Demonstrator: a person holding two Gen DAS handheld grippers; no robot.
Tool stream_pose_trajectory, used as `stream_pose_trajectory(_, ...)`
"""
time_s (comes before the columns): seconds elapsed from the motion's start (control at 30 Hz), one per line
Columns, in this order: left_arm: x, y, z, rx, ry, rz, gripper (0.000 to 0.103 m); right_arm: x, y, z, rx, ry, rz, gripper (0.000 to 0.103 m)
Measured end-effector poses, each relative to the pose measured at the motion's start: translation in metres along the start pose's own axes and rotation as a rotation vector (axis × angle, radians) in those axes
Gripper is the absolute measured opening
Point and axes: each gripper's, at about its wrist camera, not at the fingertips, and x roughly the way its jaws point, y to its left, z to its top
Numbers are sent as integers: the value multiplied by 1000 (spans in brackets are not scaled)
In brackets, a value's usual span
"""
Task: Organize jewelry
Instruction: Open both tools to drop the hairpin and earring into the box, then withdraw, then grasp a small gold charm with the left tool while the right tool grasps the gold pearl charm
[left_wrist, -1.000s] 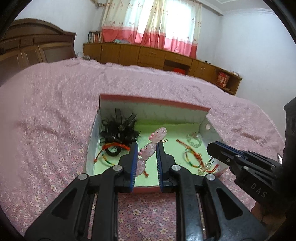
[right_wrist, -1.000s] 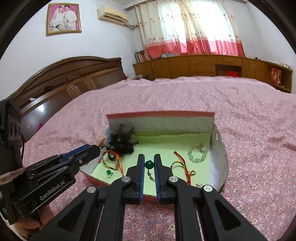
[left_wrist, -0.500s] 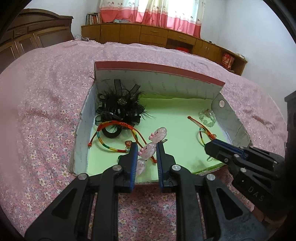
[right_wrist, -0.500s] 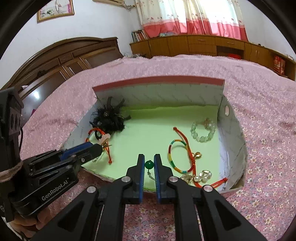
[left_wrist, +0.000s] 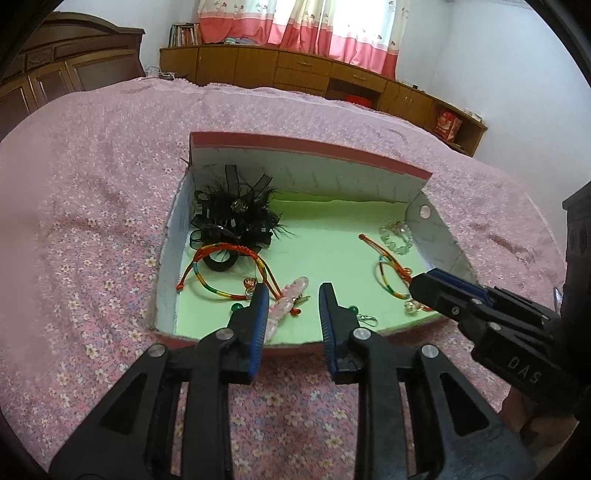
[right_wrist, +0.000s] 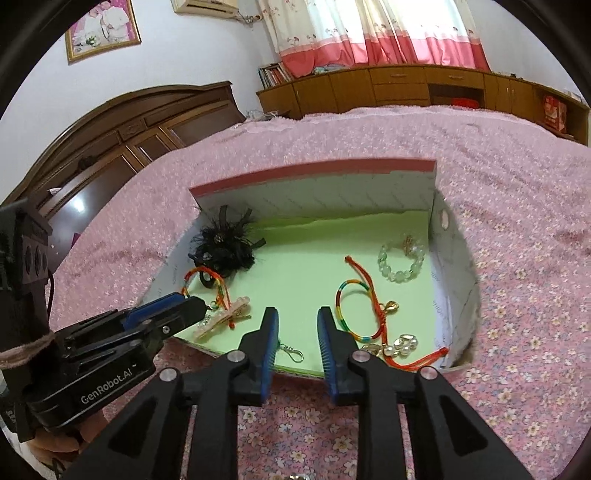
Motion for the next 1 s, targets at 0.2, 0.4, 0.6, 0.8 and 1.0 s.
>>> stream_pose_trajectory(0.2,-22,-4,-7,11,-1,-21,20,-29,4,-4,-16,-30,15,29)
stream_pose_trajectory(0.4,-32,-9,-17,3,24,-46,20,-50,5,-19,-17,-24,18,31)
stream_pose_trajectory(0.6,-36,-7,-37,-4,73,-57,20,-61,1,-40,-1,4,11,32)
stream_pose_trajectory(0.8,-35,-5,-57,-11,128,-53,20,-65,-3,-60,12,49,-6,33)
stream_pose_trajectory(1.0,-40,-11,-71,12,169,-63,20,-69,-8,-71,26,70,-14,34)
